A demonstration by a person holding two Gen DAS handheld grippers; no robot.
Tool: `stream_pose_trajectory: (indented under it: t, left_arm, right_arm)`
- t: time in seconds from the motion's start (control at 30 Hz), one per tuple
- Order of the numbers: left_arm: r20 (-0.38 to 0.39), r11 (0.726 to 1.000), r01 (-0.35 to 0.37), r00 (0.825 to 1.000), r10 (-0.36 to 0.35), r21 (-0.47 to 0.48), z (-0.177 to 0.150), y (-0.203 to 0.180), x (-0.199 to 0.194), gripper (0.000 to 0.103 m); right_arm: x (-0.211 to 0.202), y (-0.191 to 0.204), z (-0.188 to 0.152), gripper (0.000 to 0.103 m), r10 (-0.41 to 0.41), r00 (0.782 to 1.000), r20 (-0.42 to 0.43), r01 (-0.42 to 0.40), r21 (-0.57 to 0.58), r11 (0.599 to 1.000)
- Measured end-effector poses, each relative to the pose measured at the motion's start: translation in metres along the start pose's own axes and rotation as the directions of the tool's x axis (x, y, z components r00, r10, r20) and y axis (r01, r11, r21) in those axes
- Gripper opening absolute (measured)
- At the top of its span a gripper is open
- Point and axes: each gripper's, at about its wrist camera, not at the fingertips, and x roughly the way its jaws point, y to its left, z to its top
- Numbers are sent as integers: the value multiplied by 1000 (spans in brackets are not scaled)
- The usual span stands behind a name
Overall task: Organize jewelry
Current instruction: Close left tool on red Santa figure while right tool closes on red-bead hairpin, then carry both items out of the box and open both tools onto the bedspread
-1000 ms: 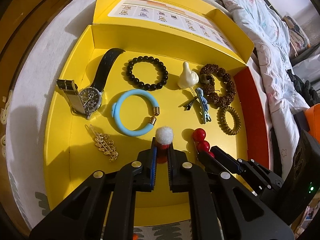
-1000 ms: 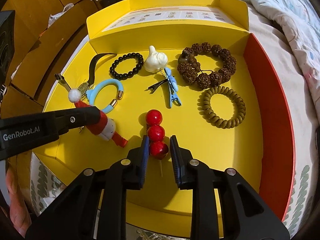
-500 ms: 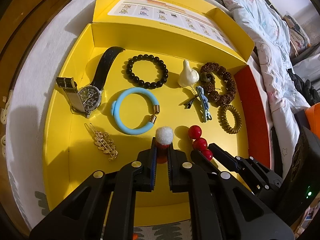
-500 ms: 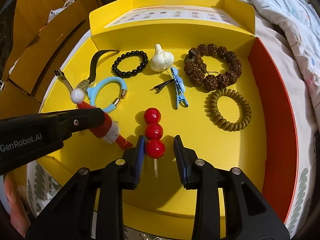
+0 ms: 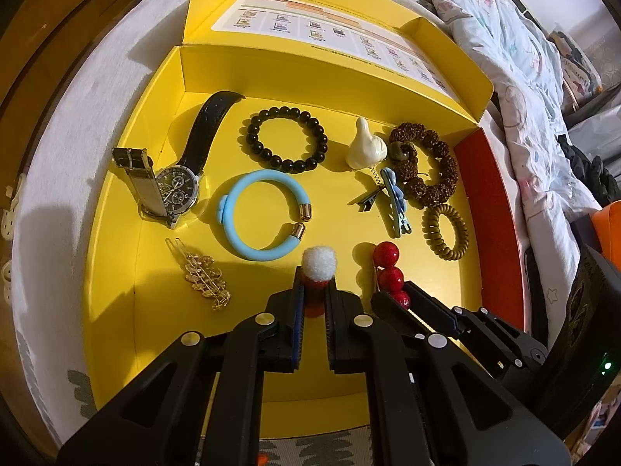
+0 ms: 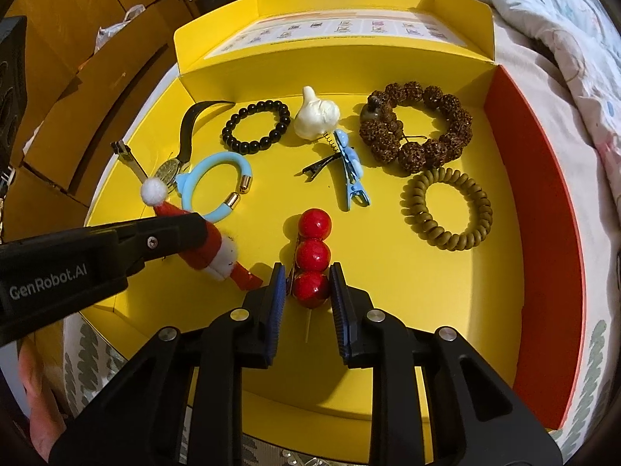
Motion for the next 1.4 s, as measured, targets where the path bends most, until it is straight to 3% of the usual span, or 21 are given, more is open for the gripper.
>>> stream_pose_trajectory:
  t: [0.63, 0.9, 1.0, 1.17, 1.27, 1.4]
  left_arm:
    - [92, 999, 49, 994, -51, 22, -12, -2, -56, 9]
    - [145, 998, 49, 988, -55, 41, -40, 3, -103, 9]
    - [142, 998, 47, 989, -51, 31, -59, 17, -115, 9]
    - [102, 1000, -22, 995, 23, -8, -84, 42, -121, 9]
    - [99, 996, -90, 991, 92, -31, -91, 55, -120, 9]
    - [59, 990, -130, 989, 133, -51, -103, 68, -111, 9]
  right_arm:
    - [-91, -32, -9, 20, 105, 983, 148, -119, 91, 989]
    - [-161, -65, -43, 20, 123, 964, 234, -156, 127, 980]
    - [-174, -86, -66, 20, 96, 967, 236, -138, 166, 976]
    - [-175, -109, -109, 20, 63, 981, 182, -100, 203, 974]
    - [-168, -112, -120, 20, 58, 988, 144, -87, 206, 975]
    - [-148, -112, -128, 20, 52, 995, 82, -69, 217, 974]
